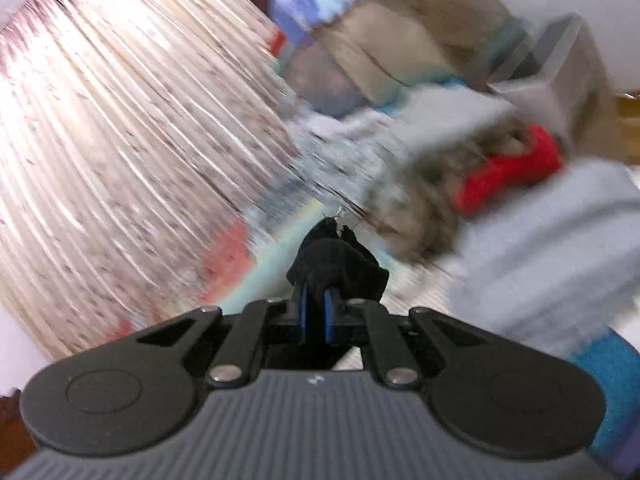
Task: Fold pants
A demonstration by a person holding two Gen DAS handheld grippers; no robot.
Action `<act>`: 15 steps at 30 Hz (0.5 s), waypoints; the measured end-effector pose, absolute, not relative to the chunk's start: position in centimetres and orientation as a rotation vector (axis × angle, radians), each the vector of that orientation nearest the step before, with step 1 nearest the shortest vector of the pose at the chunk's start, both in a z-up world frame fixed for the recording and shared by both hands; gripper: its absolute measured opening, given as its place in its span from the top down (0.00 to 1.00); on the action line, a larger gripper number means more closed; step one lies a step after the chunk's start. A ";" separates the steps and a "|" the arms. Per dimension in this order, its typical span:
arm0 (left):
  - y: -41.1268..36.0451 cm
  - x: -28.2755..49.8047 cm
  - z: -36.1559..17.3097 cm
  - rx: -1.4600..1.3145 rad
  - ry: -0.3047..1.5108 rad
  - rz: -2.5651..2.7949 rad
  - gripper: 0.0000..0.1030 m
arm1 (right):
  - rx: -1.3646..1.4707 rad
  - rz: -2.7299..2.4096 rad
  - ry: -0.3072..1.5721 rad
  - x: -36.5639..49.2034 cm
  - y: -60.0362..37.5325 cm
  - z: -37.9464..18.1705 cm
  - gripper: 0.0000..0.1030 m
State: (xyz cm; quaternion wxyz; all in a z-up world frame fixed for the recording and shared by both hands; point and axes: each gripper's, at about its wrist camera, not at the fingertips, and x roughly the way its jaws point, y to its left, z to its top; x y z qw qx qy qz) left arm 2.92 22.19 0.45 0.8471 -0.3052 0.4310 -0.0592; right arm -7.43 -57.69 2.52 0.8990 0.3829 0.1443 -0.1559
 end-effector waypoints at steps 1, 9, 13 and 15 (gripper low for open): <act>21.9 2.5 -1.0 -0.630 0.959 -0.110 0.92 | 0.801 -0.352 0.351 -8.0 -57.5 0.5 0.89; 23.3 -0.3 -4.4 -0.643 1.076 -0.070 0.59 | 1.070 -0.774 0.523 -14.6 -58.9 -9.0 0.45; 27.0 -0.7 -0.3 -0.643 0.897 -0.009 0.53 | 0.874 -0.871 0.449 -14.2 -58.1 -5.2 0.46; 28.4 -0.2 1.1 -0.669 0.822 0.014 0.53 | 0.782 -0.911 0.394 -14.0 -57.2 -3.7 0.46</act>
